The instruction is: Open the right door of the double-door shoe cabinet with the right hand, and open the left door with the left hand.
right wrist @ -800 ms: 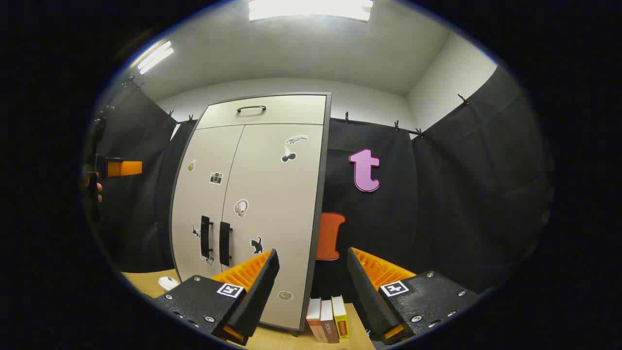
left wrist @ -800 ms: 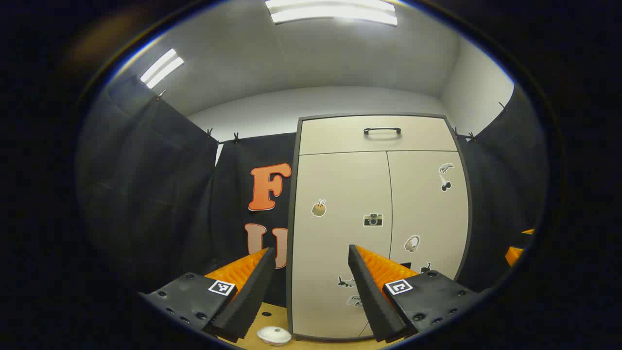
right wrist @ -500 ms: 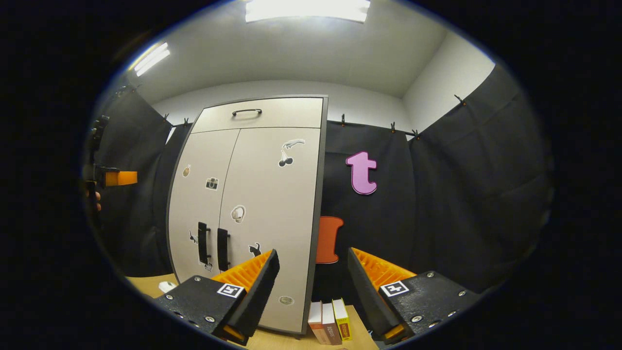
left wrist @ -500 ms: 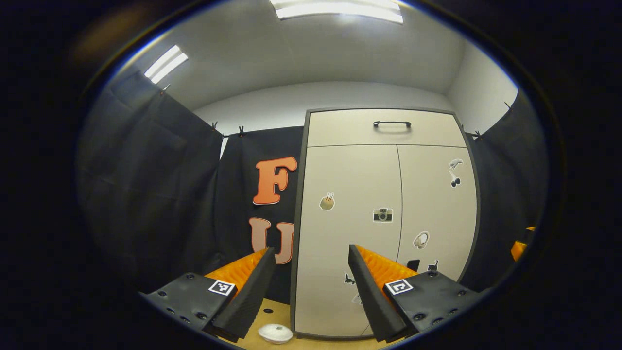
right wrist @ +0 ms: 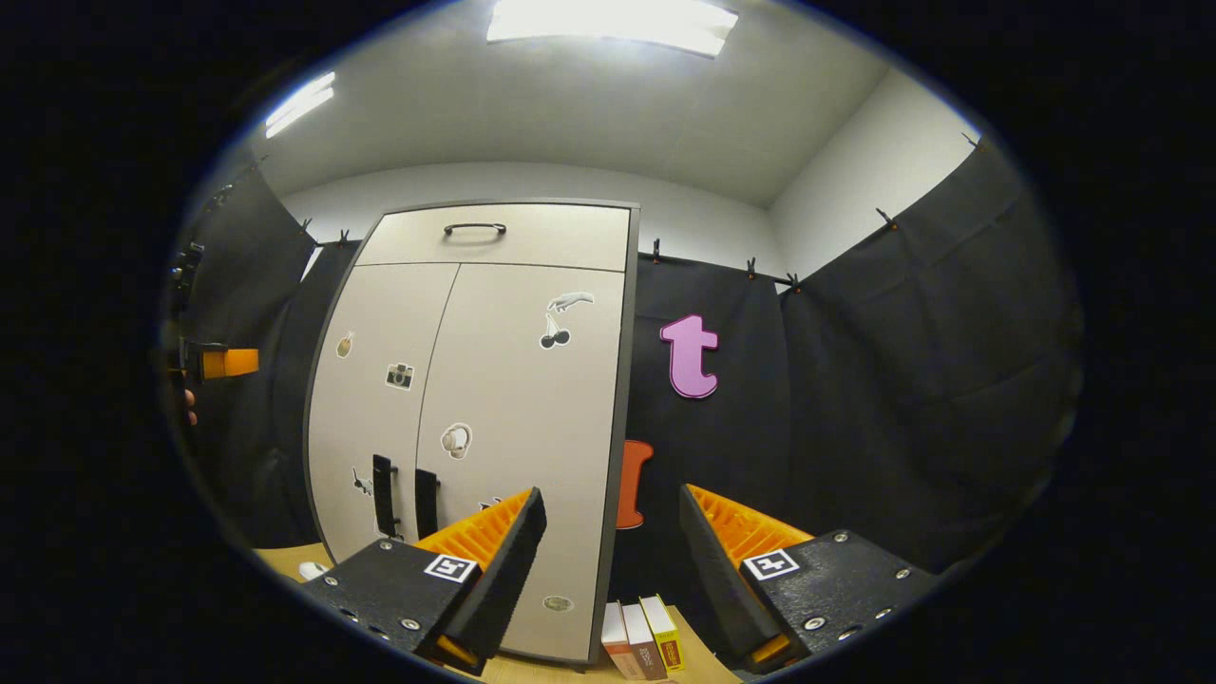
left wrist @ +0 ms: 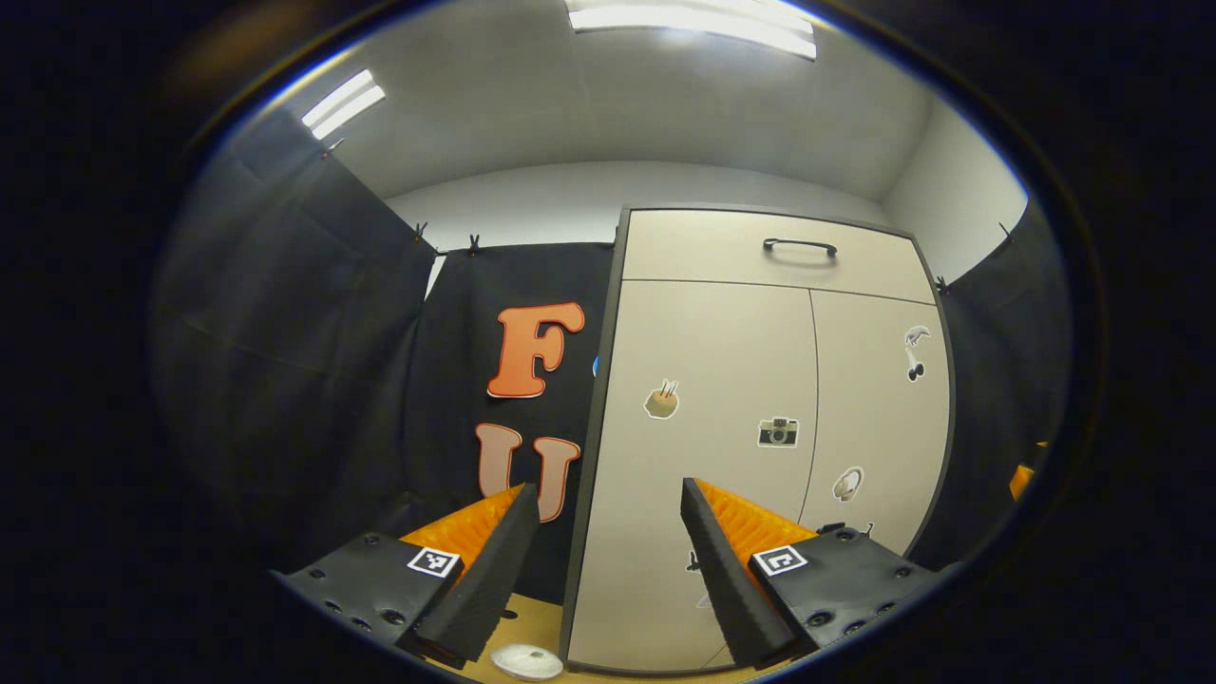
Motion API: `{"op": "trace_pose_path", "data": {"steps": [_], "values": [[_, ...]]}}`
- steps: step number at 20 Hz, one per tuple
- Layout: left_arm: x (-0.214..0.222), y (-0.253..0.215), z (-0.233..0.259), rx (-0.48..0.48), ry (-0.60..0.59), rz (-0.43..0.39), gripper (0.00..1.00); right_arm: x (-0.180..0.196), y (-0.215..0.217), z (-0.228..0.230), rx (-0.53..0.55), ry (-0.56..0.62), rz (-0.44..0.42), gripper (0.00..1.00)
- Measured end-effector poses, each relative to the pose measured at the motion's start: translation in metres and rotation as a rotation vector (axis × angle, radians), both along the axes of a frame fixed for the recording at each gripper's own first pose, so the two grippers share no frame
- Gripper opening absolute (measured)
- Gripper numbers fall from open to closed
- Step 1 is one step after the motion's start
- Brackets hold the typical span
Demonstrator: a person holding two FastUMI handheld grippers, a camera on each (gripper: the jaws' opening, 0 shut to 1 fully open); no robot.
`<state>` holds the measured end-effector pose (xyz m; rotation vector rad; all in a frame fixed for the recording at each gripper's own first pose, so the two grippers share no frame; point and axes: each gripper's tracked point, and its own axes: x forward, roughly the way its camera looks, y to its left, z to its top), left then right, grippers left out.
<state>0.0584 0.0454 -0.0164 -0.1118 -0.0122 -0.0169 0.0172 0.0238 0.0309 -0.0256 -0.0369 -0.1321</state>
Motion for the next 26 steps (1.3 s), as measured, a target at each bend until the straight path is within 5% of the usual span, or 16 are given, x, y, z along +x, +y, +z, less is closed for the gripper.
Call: {"op": "trace_pose_path", "data": {"steps": [4, 14, 26], "values": [[0.005, 0.004, 0.005, -0.065, -0.026, -0.039, 0.96, 0.001, 0.005, 0.002, 0.010, 0.009, -0.013, 0.87], [0.000, 0.048, 0.009, -0.030, -0.093, 0.067, 0.96, 0.015, 0.049, -0.011, 0.003, 0.050, 0.029, 0.93], [0.011, 0.038, -0.023, 0.030, 0.012, -0.048, 0.96, 0.068, 0.119, -0.059, 0.037, 0.166, 0.121, 0.94]]}}
